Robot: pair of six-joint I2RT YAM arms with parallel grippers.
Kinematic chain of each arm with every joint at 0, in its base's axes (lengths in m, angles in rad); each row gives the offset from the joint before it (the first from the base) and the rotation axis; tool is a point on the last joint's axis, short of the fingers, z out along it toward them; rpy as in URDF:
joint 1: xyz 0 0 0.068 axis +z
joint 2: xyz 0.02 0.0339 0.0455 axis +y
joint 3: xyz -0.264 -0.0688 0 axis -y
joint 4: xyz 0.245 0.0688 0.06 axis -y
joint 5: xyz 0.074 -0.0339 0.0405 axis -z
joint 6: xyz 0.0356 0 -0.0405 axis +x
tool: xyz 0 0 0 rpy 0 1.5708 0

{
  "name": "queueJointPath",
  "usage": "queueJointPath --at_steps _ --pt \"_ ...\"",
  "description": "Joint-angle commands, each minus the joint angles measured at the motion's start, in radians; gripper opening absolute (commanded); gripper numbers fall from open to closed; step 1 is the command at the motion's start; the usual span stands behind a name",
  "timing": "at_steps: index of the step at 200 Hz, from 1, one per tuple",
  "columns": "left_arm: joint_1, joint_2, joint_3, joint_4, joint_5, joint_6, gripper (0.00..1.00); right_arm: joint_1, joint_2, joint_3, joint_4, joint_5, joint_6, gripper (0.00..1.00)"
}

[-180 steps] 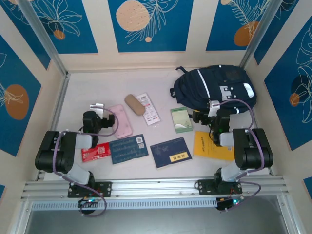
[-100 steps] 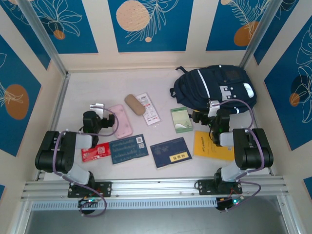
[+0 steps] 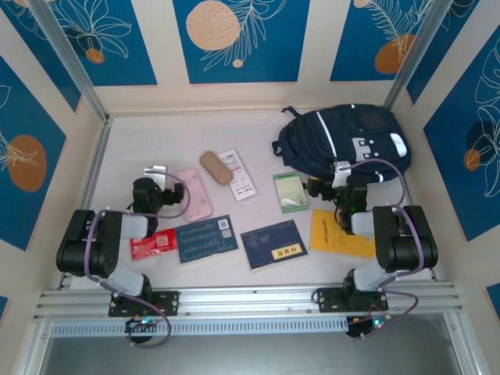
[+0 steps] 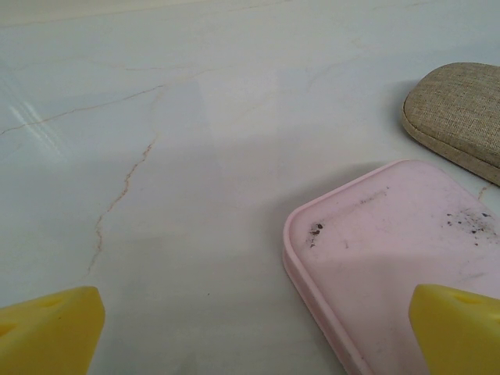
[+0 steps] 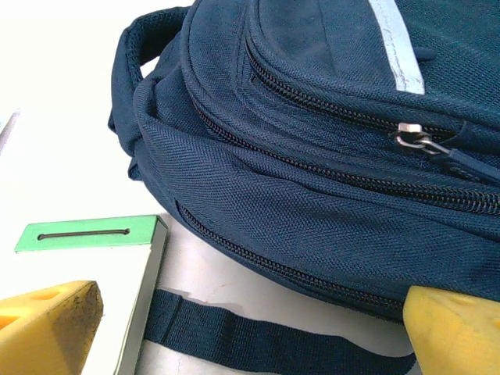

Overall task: Pack the student bag
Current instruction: Pick up the student bag from the top-right of the table.

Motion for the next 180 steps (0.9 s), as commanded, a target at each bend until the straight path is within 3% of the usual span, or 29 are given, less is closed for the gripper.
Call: queueJointPath --at_steps 1,33,54,80,105,124,142,159,180 --pt "0.003 -0.015 0.017 0.01 0.024 0.014 1.0 -0.011 -0.007 0.032 0.006 -0.026 -0.011 0.99" --pt "0.003 -0.027 0.013 0.02 0.021 0.011 1.0 -0.014 -0.008 0.035 0.0 -0.022 -0.001 0.99" --pt "-0.001 -0.139 0.126 -0.27 -0.016 0.009 1.0 0.002 -0.032 0.047 -0.035 0.029 0.001 0.99" --pt "-0.032 -0.328 0.145 -0.38 -0.031 0.034 1.0 0.061 -0.226 0.123 -0.289 0.121 -0.031 0.99" --pt "-0.116 -0.521 0.247 -0.528 -0.033 -0.043 1.0 0.122 -0.381 0.174 -0.347 0.109 0.139 0.99" --pt "-0.257 -0.601 0.373 -0.704 -0.038 -0.089 1.0 0.245 -0.479 0.287 -0.548 0.104 0.128 0.99" --pt "-0.377 -0.655 0.474 -0.903 -0.085 -0.22 1.0 0.333 -0.55 0.401 -0.751 0.097 0.186 0.99" --pt "-0.442 -0.67 0.573 -1.133 -0.074 -0.324 1.0 0.392 -0.573 0.566 -1.049 0.175 0.294 0.99" --pt "-0.476 -0.652 0.645 -1.359 -0.072 -0.402 1.0 0.391 -0.54 0.757 -1.359 0.128 0.355 0.99"
